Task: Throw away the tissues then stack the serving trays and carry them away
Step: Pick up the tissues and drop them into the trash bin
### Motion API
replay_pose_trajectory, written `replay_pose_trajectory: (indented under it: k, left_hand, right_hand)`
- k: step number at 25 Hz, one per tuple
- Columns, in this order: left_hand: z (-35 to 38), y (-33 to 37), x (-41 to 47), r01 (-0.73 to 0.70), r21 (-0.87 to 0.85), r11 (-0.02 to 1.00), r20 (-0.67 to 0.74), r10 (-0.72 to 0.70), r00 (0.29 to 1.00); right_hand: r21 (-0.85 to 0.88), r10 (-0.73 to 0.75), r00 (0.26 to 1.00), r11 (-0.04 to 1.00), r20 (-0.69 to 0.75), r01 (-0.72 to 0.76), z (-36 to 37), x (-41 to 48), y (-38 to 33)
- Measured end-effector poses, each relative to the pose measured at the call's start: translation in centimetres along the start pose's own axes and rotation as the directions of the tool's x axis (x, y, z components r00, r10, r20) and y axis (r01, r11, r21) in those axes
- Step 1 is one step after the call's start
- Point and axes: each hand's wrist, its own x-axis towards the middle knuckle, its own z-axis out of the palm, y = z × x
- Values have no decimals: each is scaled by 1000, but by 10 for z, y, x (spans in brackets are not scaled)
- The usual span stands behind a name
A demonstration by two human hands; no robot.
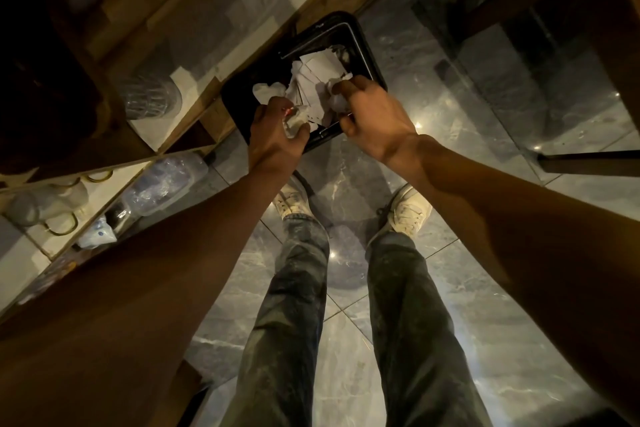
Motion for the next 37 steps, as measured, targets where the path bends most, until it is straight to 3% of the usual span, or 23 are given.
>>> replay_pose_trajectory:
  k: [6,13,16,22,28,37]
  left_hand:
    - [-27,26,-21,-17,32,999,39,15,999]
    - [-90,74,-80,-145,115,983,101,133,986]
    - [-109,98,-108,-117,130,985,106,103,989]
    - [-151,142,-161,-181,113,977,55,176,983]
    - [-214,173,-221,-196,148,969,-78,209,975]
    - [-308,180,-314,-256,157,954,-198,284,938]
  right_hand:
    - [-86,-28,999,996,-43,24,-20,-26,-21]
    - [-141,-121,985,985,-122,103,-70,-76,-59]
    - [-183,-132,984,977,-117,109,-97,-104,-76]
    - [-230,-212,966,957,-149,175,-165,-161,-109]
    - [-311,-355,931,897,-85,313,-220,-208,-154]
    - [-434,-546,833,775,-93,459,-270,-264,-263]
